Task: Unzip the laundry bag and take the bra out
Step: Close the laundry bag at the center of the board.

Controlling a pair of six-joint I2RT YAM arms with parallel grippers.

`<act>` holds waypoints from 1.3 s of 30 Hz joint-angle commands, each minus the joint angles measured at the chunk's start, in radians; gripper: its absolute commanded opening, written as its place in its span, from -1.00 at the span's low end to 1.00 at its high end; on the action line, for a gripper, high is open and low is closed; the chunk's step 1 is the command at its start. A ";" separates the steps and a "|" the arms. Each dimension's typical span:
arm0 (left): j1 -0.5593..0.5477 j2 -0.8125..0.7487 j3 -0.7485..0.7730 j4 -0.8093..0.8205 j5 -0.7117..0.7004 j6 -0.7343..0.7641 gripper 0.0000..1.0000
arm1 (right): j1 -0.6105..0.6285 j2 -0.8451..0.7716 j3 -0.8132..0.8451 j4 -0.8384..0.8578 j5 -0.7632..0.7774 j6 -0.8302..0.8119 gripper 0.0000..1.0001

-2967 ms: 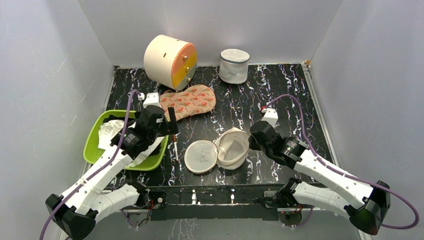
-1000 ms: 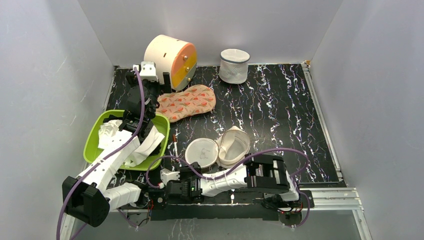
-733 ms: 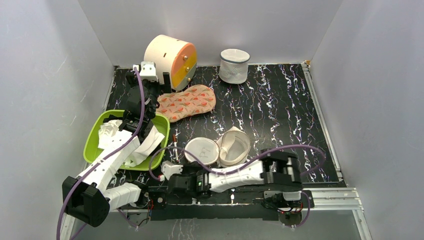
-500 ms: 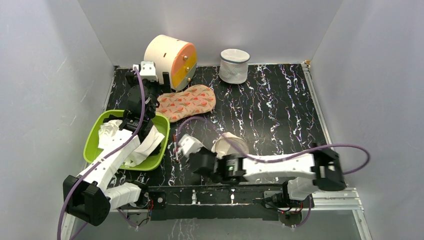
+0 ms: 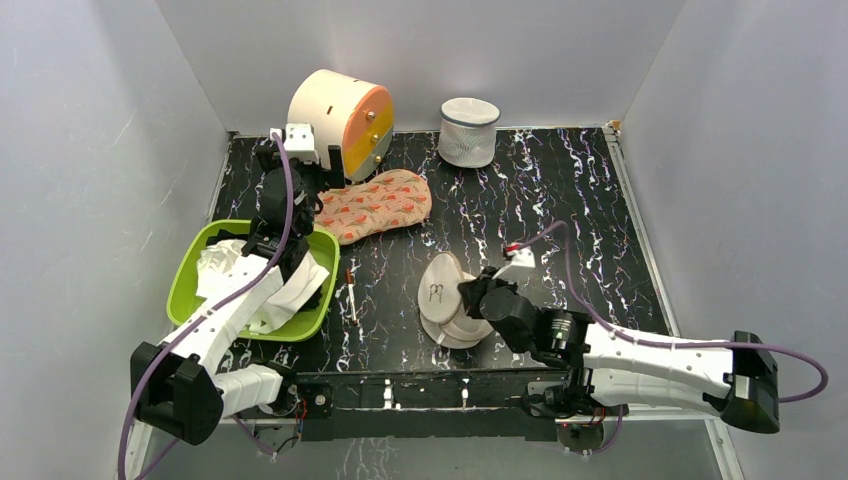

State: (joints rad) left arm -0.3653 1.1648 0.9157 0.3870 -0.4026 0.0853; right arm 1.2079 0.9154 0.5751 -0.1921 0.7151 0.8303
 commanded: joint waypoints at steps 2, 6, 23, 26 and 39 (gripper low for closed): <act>0.008 0.001 0.022 0.010 0.021 -0.025 0.97 | -0.036 -0.082 -0.046 -0.180 0.084 0.431 -1.00; 0.007 0.004 0.023 0.007 0.027 -0.032 0.97 | -0.042 -0.034 -0.048 -0.368 0.068 0.600 -1.00; 0.008 0.006 0.023 0.004 0.034 -0.036 0.97 | -0.134 0.248 -0.093 -0.410 -0.040 0.641 -1.00; 0.008 0.007 0.026 0.003 0.036 -0.039 0.97 | -0.137 0.233 -0.064 -0.427 -0.030 0.597 -0.89; 0.008 0.007 0.038 -0.028 0.118 -0.085 0.97 | -0.159 0.185 0.232 -0.632 0.084 0.325 0.22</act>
State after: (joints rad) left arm -0.3626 1.1751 0.9161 0.3569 -0.3332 0.0368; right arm 1.0595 1.1233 0.6994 -0.7639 0.7197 1.2705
